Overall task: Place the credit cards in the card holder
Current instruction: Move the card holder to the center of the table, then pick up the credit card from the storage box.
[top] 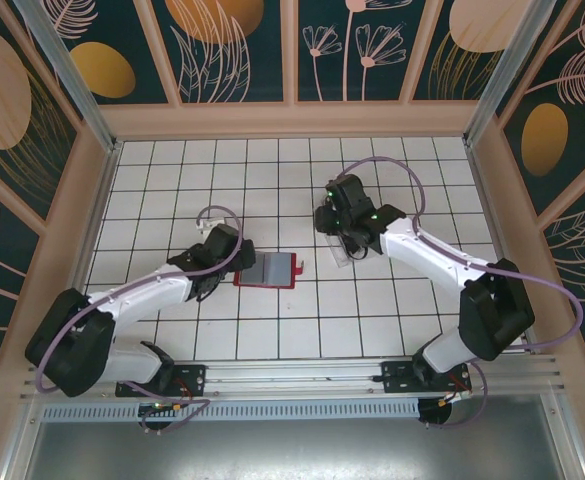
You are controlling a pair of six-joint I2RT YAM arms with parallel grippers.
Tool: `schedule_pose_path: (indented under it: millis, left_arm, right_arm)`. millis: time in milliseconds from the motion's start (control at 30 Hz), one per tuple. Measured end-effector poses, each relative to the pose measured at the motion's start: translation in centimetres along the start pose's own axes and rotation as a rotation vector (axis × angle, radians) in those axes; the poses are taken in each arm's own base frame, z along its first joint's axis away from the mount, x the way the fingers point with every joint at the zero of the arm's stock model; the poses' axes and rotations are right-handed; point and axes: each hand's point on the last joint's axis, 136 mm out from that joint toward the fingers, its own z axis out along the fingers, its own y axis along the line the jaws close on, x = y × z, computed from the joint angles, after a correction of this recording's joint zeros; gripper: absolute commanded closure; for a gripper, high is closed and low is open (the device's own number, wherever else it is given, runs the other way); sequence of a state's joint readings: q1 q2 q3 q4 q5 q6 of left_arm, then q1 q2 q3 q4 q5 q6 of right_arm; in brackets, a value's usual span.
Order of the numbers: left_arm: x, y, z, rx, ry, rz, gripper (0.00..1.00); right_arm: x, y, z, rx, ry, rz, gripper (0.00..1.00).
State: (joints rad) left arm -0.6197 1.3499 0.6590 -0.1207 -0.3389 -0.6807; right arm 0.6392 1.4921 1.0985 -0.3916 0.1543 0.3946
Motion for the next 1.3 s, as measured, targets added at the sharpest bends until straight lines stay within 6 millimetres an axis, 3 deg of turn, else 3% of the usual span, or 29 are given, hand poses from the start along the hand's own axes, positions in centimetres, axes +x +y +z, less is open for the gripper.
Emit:
schedule_pose_path:
  millis: [200,567,1300]
  left_arm:
    - [-0.8,-0.9,0.3,0.031,0.004,0.008,0.01]
    - [-0.8,-0.9,0.4,0.036,0.007,0.006,0.01]
    - [-0.5,-1.0,0.8,0.036,0.02,0.009,0.01]
  right_arm:
    - [1.1,-3.5,0.7,0.161,0.044,-0.077,0.61]
    - [3.0,-6.5,2.4,0.295,0.106,-0.155,0.61]
    - [3.3,-6.6,3.3,0.303,0.109,-0.168,0.63]
